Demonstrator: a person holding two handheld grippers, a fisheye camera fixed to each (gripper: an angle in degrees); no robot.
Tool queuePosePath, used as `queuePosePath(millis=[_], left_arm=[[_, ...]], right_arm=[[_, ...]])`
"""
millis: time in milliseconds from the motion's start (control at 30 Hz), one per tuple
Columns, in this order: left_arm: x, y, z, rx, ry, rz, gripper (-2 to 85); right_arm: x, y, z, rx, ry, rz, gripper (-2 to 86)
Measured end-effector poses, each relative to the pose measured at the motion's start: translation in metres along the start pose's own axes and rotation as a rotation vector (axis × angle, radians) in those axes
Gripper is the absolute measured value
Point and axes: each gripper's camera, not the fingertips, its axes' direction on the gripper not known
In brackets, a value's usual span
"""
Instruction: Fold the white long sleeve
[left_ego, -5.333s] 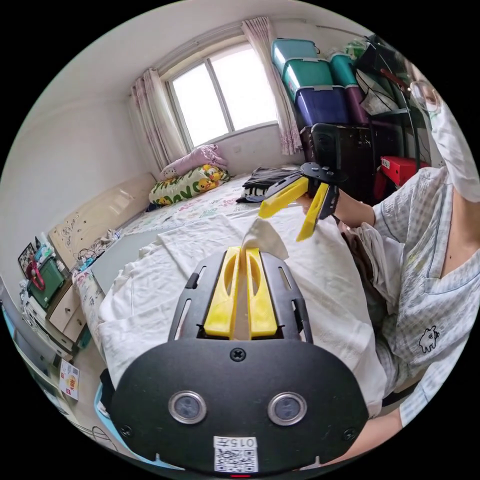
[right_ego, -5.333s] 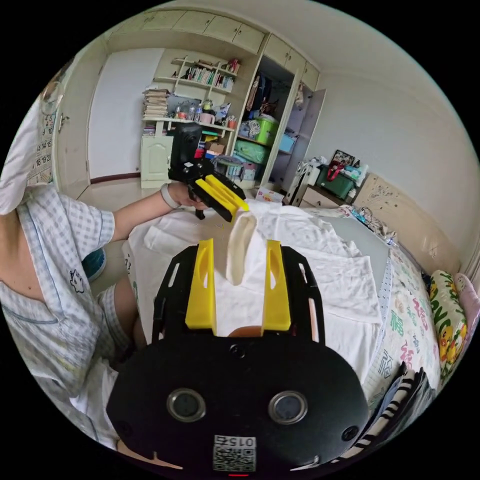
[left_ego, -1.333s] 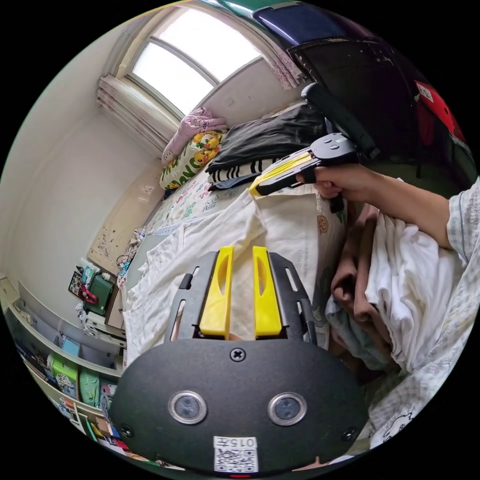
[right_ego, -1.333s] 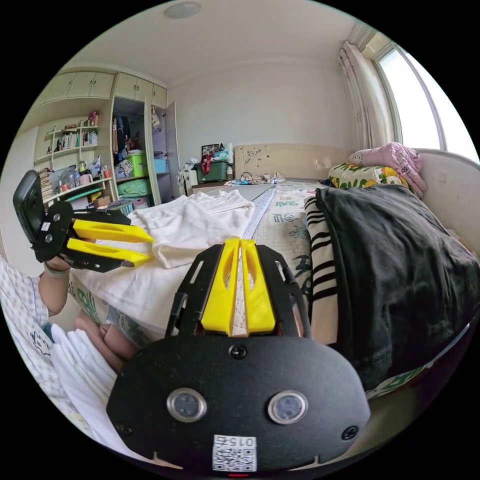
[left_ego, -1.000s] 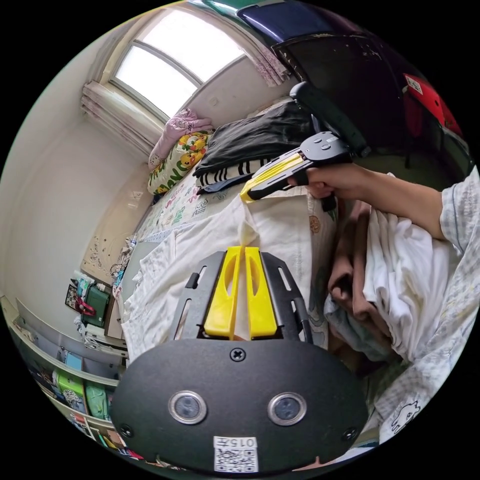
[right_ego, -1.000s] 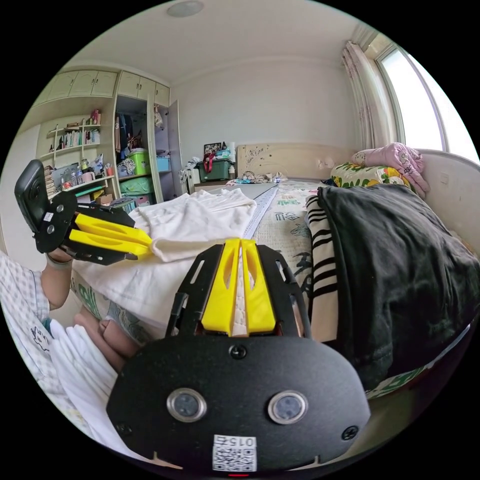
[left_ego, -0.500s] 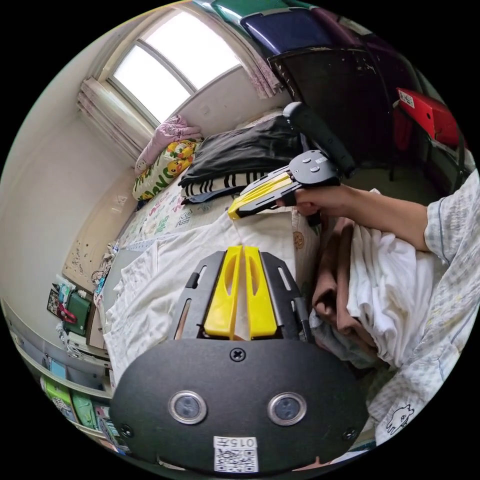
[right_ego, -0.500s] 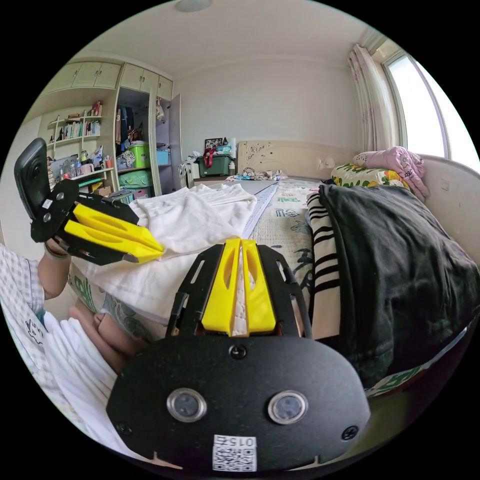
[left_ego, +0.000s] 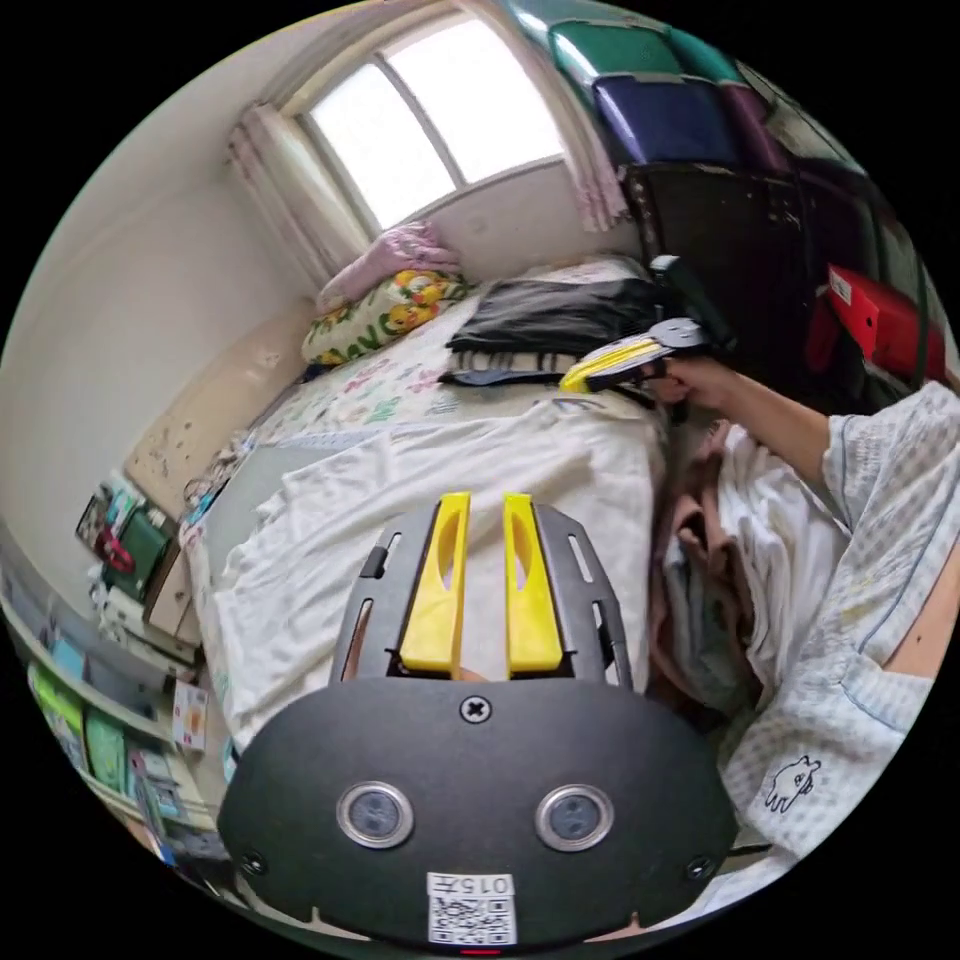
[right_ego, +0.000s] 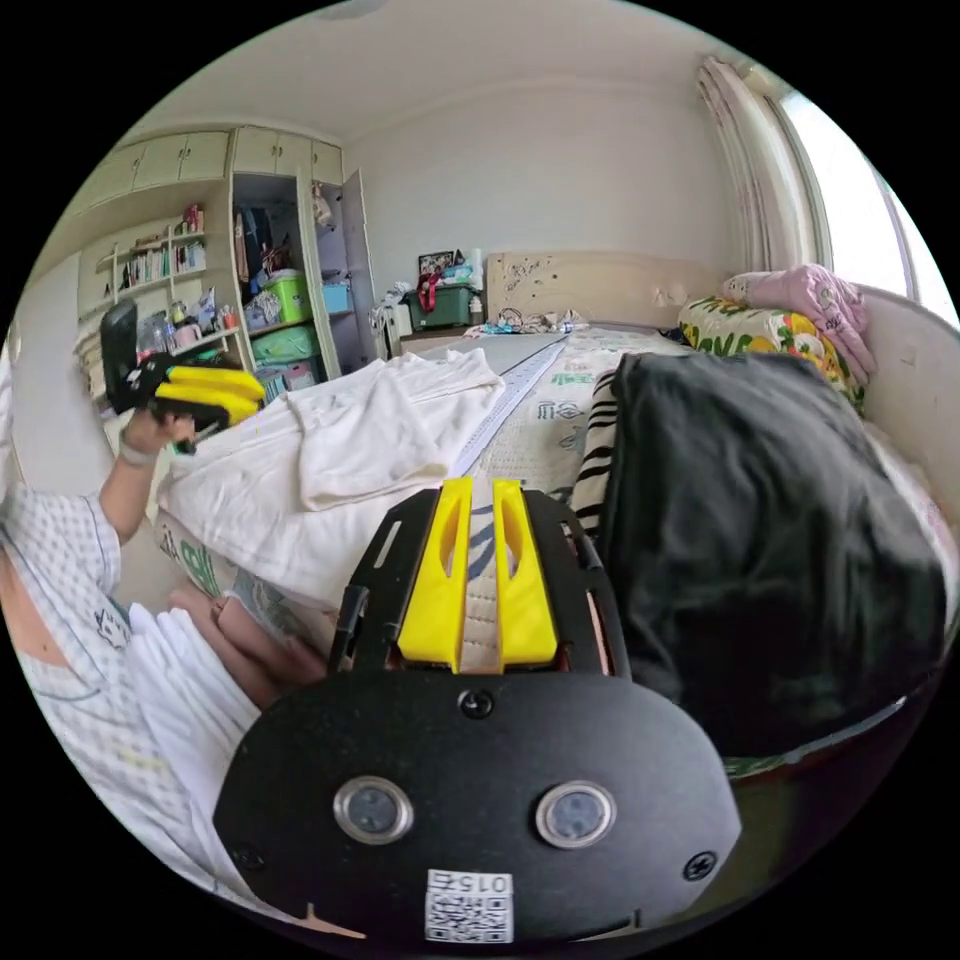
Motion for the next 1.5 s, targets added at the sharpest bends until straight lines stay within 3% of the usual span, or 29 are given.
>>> queuePosePath(millis=[100, 233, 400, 567, 733, 867, 1067, 1300, 1500], left_arm=[[-0.113, 0.071, 0.004, -0.018, -0.084, -0.235, 6.7], [-0.252, 0.155, 0.048, 0.014, -0.149, -0.531, 8.6], [-0.354, 0.215, 0.145, -0.015, -0.154, -0.729, 11.1], [-0.419, 0.274, 0.255, -0.104, -0.103, -0.873, 13.4], [-0.434, 0.303, 0.320, -0.134, -0.059, -0.892, 13.3], [-0.431, 0.308, 0.371, -0.286, -0.020, -0.865, 12.9], [-0.406, 0.304, 0.402, -0.375, -0.059, -0.840, 10.8], [-0.368, 0.289, 0.397, -0.315, -0.093, -0.803, 2.7], [-0.292, 0.238, 0.290, -0.059, -0.195, -0.636, 1.4]], right_arm=[[-0.016, -0.055, -0.018, -0.013, 0.040, -0.062, 5.1], [-0.043, -0.164, 0.006, 0.051, -0.066, -0.089, 6.8], [-0.079, -0.292, 0.122, 0.007, -0.134, -0.100, 9.5], [-0.102, -0.399, 0.282, -0.137, -0.066, 0.014, 11.9], [-0.136, -0.450, 0.367, -0.189, 0.039, 0.009, 11.8], [-0.166, -0.460, 0.422, -0.293, 0.122, -0.043, 12.9], [-0.189, -0.461, 0.458, -0.487, 0.185, -0.067, 10.9], [-0.209, -0.443, 0.430, -0.406, 0.186, -0.118, 1.8], [-0.223, -0.423, 0.288, -0.124, 0.149, -0.123, 0.2]])
